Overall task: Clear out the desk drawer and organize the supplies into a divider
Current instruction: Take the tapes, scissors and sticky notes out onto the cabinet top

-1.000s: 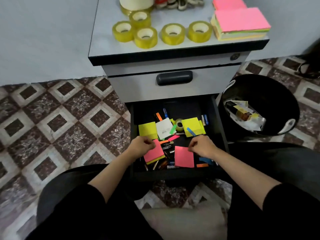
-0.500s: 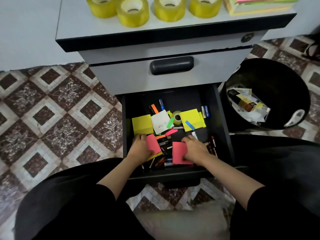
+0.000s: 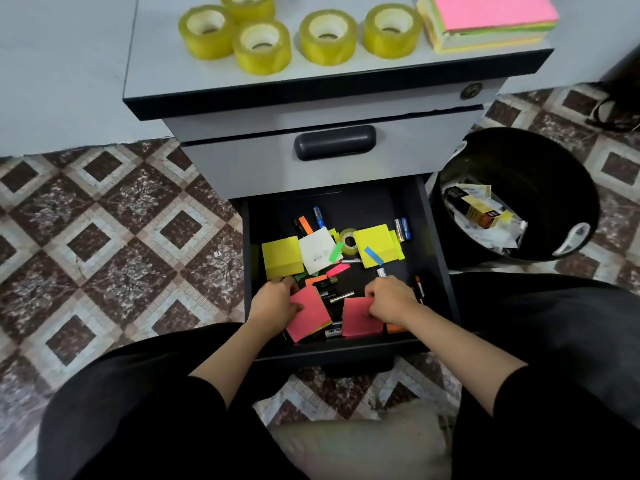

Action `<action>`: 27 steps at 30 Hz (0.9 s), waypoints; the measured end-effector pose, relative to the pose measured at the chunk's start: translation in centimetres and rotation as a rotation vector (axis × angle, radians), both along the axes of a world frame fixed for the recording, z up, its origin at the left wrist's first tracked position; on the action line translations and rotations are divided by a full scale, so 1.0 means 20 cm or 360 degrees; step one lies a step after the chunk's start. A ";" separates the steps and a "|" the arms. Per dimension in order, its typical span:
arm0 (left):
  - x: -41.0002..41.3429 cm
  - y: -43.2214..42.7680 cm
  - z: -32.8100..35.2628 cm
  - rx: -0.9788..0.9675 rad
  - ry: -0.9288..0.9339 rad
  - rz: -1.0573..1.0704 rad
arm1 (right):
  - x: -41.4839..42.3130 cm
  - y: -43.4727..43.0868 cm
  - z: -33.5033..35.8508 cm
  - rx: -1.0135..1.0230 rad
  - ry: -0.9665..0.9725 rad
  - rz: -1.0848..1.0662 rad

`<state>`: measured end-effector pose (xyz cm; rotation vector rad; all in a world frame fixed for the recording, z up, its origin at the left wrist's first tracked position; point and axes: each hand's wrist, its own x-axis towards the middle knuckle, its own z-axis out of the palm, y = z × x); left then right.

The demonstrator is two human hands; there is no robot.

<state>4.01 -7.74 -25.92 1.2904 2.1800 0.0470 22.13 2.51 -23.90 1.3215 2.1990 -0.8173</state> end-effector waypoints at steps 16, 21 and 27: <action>0.00 -0.07 0.35 0.0380 -0.0638 0.0508 | 0.12 0.05 0.32 -0.0433 0.0829 -0.0956; 0.03 -0.05 0.52 0.0609 -0.1040 0.0846 | 0.16 0.06 0.49 -0.0663 0.1039 -0.1164; 0.05 0.05 0.85 0.0845 -0.1280 0.0864 | 0.21 0.14 0.76 -0.0923 0.1371 -0.1204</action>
